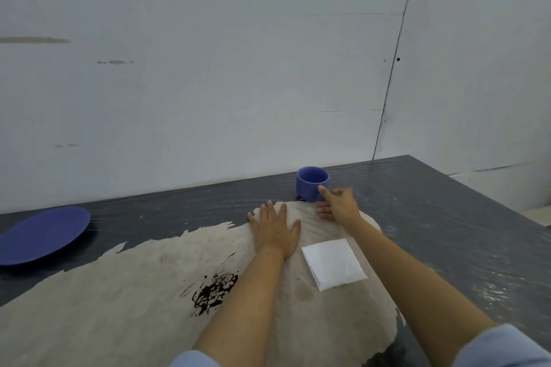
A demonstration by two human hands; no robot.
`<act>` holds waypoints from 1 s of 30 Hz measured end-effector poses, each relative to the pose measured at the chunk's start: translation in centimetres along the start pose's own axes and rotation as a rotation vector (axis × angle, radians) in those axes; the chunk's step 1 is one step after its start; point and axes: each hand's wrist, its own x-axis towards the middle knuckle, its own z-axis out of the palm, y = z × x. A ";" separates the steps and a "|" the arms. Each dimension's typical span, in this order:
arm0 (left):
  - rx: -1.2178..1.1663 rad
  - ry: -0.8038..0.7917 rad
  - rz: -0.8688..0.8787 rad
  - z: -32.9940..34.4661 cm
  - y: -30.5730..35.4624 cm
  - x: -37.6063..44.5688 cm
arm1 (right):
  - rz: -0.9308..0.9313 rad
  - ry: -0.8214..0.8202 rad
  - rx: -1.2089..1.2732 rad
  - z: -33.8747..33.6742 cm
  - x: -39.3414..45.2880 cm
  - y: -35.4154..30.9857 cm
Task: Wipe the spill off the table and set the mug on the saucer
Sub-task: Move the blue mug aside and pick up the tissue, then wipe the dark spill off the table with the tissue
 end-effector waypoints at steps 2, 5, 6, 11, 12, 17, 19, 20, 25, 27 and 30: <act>0.012 -0.001 -0.001 -0.1 0.0 0.0 | -0.019 0.030 -0.044 -0.5 -0.8 0.1; 0.075 -0.003 -0.010 -0.2 0.0 0.0 | -0.092 0.075 -0.235 -1.5 -1.9 0.0; 0.106 -0.009 -0.014 -0.4 0.1 0.0 | -0.112 0.076 -0.272 -1.8 -2.3 -0.2; 0.212 -0.073 -0.032 -1.7 0.4 -0.6 | -0.146 0.003 -0.400 -3.2 -4.8 -0.4; 0.237 -0.068 -0.032 -2.1 0.6 -0.7 | -0.153 0.002 -0.420 -3.4 -5.3 -0.4; 0.098 0.101 0.070 -3.8 1.9 -2.0 | -0.195 0.009 -0.518 -4.5 -6.8 -0.2; -0.054 0.146 0.083 -4.2 1.7 -2.7 | -0.197 -0.004 -0.556 -4.8 -7.2 0.0; -0.127 0.163 0.079 -4.3 1.4 -3.2 | -0.198 -0.009 -0.584 -4.9 -7.3 0.2; -0.256 0.149 0.087 -3.8 -1.0 -5.8 | -0.129 0.011 -0.755 -5.0 -8.3 1.5; -0.283 0.128 0.092 -3.6 -1.4 -7.0 | -0.115 0.017 -0.806 -4.9 -9.0 2.1; -0.293 0.147 0.098 -3.3 -1.6 -8.9 | -0.117 0.047 -0.861 -4.9 -10.3 2.7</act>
